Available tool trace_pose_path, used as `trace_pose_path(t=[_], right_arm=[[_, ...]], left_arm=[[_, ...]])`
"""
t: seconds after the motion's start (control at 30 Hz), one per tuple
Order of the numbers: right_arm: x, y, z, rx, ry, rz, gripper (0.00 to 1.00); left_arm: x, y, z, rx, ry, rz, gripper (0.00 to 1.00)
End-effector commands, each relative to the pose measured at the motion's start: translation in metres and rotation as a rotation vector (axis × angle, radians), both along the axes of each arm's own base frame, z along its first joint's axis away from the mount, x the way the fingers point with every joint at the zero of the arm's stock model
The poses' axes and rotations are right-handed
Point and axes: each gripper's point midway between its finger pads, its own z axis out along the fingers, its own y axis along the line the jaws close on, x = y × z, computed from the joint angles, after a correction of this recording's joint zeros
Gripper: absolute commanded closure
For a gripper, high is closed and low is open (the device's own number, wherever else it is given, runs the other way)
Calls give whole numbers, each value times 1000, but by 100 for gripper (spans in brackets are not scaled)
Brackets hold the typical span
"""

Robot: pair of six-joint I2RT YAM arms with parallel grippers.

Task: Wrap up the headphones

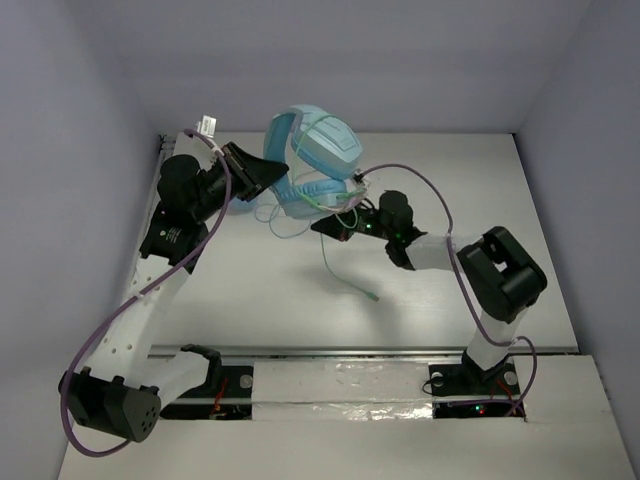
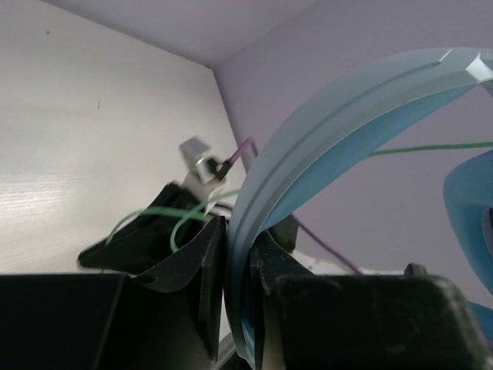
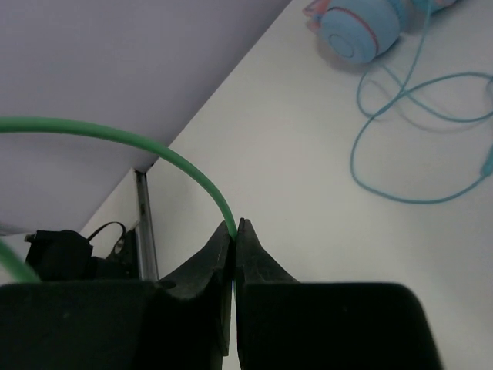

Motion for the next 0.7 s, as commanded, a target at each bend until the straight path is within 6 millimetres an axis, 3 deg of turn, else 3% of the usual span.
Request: trace_pose_path(t=[0.0,0.03,0.1,0.17,0.23,0.37,0.47,0.57,0.6,0.63,0.67], right_arm=[[-28,36,4,-16,10,20,100],[-48,51,-1,-45,19,45,100],[-57,56,-22,-111,81,-4,100],[-78,58,-36,-139,143,-13,100],[-89,47,-59,-196,206,-69,100],[-113,23,-76,-279,244,-167,100],[-148,15,-95,-357,272,-147,100],[-190,20,-91,-400,259,-90,100],[-194,17,-92,-442,248,-126,100],[-214,23,-83,-445,231,-82,100],[-221,26,-80,-452,229,-72,100]], left_arm=[[11,6,66,-186,-147,53,100],[20,10,64,-206,-137,99,100],[32,18,63,-253,-114,151,100],[45,29,62,-281,-112,222,100],[57,47,61,-285,-117,319,100],[74,86,64,-250,-140,508,100],[82,116,64,-178,-159,682,100],[88,143,58,-92,-163,827,100],[89,148,56,-69,-156,857,100],[89,156,50,-48,-146,899,100],[90,157,47,-43,-143,904,100]])
